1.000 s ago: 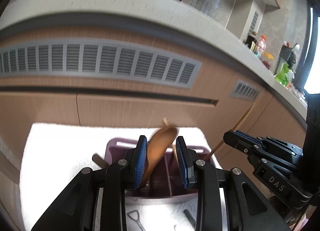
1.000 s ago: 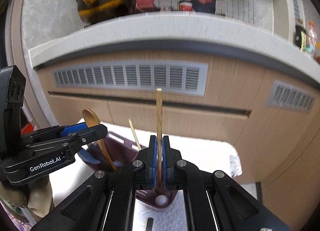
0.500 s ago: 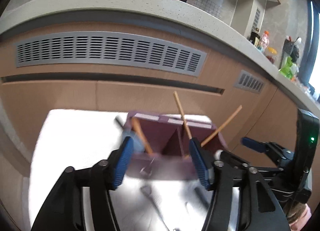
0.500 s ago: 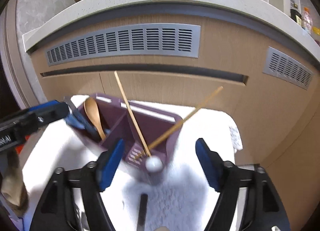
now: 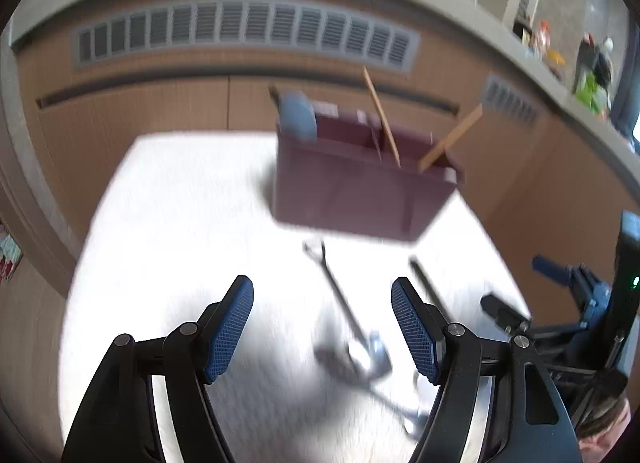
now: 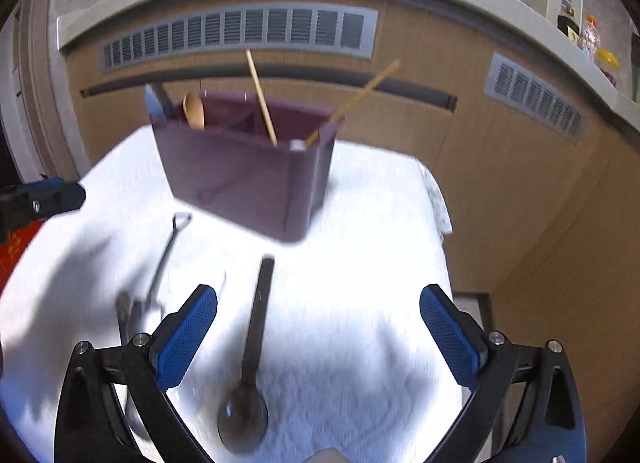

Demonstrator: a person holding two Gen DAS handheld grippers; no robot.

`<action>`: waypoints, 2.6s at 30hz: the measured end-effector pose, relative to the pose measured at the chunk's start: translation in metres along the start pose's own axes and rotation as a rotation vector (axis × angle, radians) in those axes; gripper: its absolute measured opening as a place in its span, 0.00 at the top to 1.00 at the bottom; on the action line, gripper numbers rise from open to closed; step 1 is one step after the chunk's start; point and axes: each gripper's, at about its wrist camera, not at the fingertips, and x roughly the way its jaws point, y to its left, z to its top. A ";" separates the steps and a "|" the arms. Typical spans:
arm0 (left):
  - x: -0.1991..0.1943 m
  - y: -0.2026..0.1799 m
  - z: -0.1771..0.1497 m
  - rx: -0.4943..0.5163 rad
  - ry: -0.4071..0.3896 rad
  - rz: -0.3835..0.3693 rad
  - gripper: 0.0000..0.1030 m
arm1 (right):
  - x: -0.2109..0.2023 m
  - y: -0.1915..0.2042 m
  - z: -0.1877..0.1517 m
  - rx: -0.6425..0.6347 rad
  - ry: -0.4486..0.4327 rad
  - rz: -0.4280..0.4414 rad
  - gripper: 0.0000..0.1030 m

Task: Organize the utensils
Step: 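Move both grippers back toward the remaining utensils, then grasp the metal spatula spoon with the left gripper while the right gripper grasps a metal spoon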

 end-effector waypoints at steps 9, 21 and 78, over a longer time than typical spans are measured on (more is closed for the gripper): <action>0.024 -0.019 -0.047 0.084 0.151 -0.066 0.30 | -0.013 0.001 -0.051 -0.011 0.032 -0.020 0.02; 0.100 -0.052 0.025 0.166 0.296 -0.328 0.30 | -0.016 -0.013 -0.073 0.109 0.029 0.072 0.01; -0.004 0.038 -0.068 0.189 0.249 0.027 0.79 | -0.017 0.090 -0.057 -0.221 0.195 0.456 0.51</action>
